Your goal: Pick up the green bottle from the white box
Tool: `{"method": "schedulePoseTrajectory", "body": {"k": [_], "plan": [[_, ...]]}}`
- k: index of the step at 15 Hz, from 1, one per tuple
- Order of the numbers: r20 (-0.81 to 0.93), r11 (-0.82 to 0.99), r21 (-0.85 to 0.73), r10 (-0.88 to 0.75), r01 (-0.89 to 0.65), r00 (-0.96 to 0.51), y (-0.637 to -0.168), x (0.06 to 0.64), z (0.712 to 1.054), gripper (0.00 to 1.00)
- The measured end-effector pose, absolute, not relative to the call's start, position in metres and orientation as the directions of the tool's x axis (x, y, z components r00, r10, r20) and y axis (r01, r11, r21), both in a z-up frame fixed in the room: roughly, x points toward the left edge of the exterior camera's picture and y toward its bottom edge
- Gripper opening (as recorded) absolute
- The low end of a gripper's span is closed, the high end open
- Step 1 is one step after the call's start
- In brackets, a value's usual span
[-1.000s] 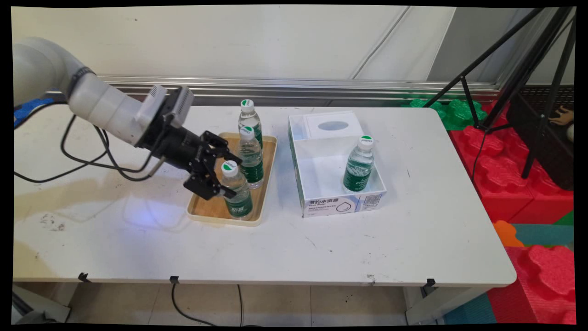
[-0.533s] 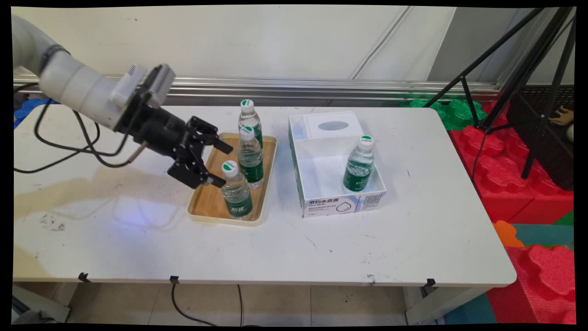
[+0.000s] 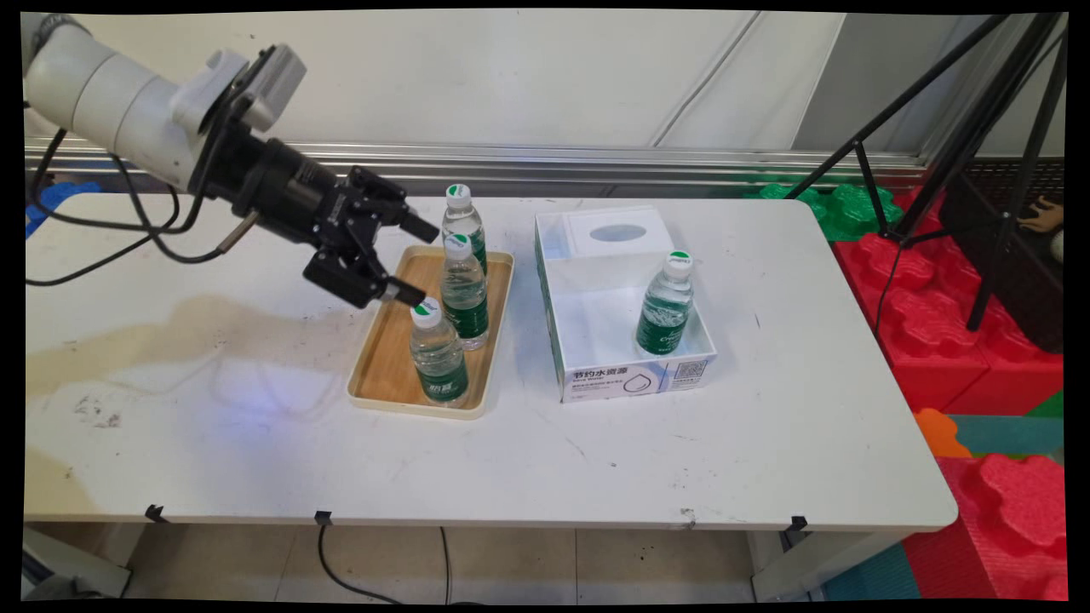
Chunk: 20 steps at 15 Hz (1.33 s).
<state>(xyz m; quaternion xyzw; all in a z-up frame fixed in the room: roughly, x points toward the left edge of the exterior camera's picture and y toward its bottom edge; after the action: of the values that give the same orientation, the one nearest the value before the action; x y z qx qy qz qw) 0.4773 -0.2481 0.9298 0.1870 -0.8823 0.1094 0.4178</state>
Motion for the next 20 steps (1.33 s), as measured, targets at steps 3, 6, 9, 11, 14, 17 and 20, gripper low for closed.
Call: {"method": "schedulePoseTrajectory", "body": {"k": [3, 6, 9, 11, 14, 17, 20], "plan": [[0.792, 0.906, -0.04, -0.228, -0.422, -0.566, -0.256, 0.465, 0.938, 1.0], [0.803, 0.906, -0.045, -0.218, -0.421, -0.555, -0.268, 0.447, 0.942, 1.0], [0.807, 0.905, -0.052, -0.21, -0.421, -0.552, -0.282, 0.428, 0.94, 1.0], [0.805, 0.904, -0.057, -0.21, -0.424, -0.555, -0.294, 0.412, 0.935, 1.0], [0.799, 0.902, -0.06, -0.213, -0.427, -0.562, -0.31, 0.391, 0.925, 1.0], [0.791, 0.9, -0.059, -0.221, -0.431, -0.57, -0.327, 0.371, 0.913, 1.0], [0.783, 0.899, -0.055, -0.231, -0.435, -0.577, -0.34, 0.354, 0.902, 1.0]]}}
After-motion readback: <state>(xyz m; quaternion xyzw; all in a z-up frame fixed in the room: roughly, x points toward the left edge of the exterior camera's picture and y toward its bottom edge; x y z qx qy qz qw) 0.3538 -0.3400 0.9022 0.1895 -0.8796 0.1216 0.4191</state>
